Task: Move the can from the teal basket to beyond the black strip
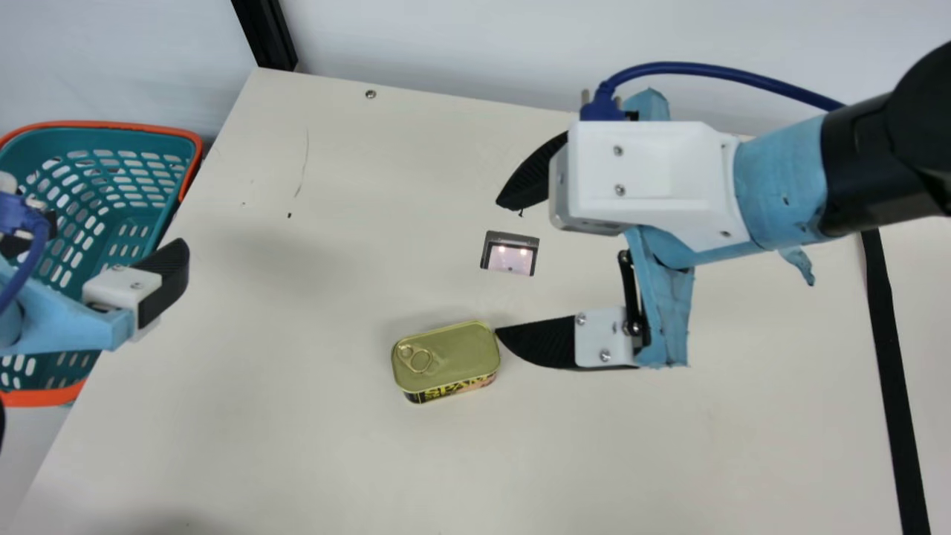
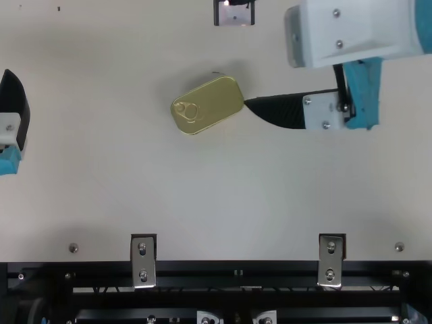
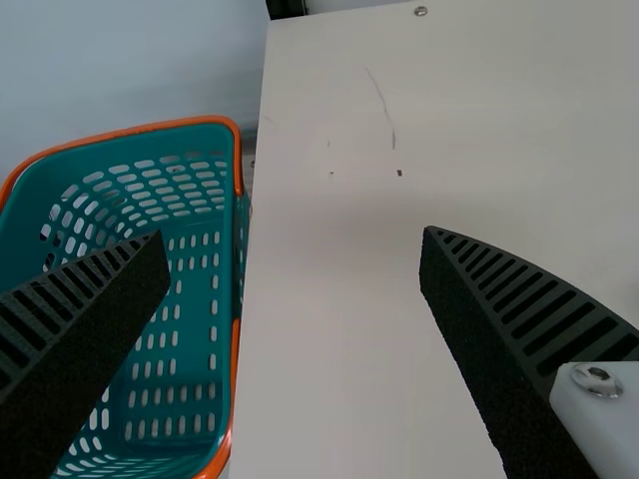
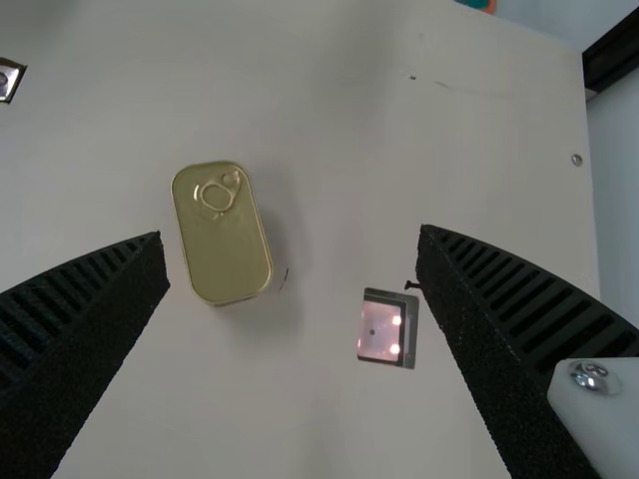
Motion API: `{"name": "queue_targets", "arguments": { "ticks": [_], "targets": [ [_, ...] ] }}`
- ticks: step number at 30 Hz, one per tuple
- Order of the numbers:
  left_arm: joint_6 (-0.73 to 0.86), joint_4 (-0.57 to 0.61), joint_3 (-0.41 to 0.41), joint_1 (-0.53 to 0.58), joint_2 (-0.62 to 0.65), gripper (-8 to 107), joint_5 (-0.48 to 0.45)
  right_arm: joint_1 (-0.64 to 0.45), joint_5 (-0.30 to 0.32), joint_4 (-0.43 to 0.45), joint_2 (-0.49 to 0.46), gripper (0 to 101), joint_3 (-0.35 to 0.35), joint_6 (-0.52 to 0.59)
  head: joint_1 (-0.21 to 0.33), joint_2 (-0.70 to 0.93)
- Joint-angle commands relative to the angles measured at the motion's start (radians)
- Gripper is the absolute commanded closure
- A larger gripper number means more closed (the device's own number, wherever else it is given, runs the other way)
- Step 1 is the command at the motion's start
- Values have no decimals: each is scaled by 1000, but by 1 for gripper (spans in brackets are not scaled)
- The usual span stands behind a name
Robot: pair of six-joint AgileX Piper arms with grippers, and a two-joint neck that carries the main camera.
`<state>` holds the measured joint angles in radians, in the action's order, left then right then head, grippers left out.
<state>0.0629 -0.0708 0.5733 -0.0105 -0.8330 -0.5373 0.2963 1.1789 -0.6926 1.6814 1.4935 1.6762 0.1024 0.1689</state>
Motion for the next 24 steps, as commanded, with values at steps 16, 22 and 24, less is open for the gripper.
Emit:
{"name": "queue_targets", "arguments": {
  "ticks": [16,22,24],
  "targets": [
    [0,0,0,0,0,9,0,152,41,170,110,0,73,-80,4,0],
    [0,0,0,0,0,9,0,202,41,210,152,0,92,-95,4,0],
    [0,0,0,0,0,9,0,217,41,228,165,0,98,-98,4,0]
  ]
}}
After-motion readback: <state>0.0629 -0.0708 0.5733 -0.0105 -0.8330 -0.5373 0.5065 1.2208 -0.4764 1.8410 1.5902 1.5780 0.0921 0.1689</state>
